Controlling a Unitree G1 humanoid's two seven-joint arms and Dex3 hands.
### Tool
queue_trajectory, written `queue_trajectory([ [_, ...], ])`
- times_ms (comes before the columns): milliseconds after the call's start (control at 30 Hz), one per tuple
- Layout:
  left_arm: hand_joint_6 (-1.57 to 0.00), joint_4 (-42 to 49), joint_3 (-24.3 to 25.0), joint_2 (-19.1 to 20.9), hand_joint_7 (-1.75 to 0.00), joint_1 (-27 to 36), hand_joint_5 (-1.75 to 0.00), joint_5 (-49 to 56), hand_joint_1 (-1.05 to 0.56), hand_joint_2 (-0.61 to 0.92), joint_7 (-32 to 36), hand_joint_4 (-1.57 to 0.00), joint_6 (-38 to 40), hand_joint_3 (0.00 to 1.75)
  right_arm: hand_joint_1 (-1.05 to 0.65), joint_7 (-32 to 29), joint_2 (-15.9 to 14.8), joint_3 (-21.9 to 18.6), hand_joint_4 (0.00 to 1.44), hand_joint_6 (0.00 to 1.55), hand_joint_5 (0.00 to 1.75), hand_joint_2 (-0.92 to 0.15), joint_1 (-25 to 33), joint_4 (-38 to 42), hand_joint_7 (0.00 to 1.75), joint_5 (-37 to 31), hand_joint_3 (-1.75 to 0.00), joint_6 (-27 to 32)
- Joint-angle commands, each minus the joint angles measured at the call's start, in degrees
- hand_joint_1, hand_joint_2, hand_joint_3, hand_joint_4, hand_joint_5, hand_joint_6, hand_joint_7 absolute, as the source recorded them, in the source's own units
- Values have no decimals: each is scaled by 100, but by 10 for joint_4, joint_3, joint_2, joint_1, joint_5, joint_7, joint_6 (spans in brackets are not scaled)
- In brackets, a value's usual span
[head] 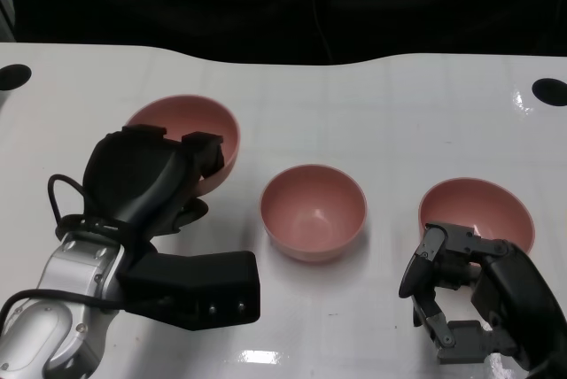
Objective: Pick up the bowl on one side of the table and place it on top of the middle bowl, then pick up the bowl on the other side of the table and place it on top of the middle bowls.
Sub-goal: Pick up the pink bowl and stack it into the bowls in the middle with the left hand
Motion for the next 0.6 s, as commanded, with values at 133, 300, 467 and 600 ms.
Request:
queue_trajectory([
  [133,-82,-18,1,11,-111,-36,-175,-33,-27,86,-42,-79,-66,17,6,-2,-5,-5,77,76,168,-40,1,-1,141,4,-135,2],
  [300,-94,-11,-12,-2,-100,-67,-172,-50,-24,87,-82,-83,-96,25,7,-2,-6,-4,77,76,169,-41,2,-4,140,3,-135,5],
  [467,-99,23,-30,-18,-87,-89,-164,-54,-23,81,-86,-87,-131,29,6,-2,-5,-4,76,76,169,-41,0,1,140,2,-135,-2],
  [600,-110,69,-52,-33,-53,-110,-168,-52,-27,81,-86,-85,-160,13,4,-2,-3,-3,77,77,168,-38,0,1,140,5,-137,1],
])
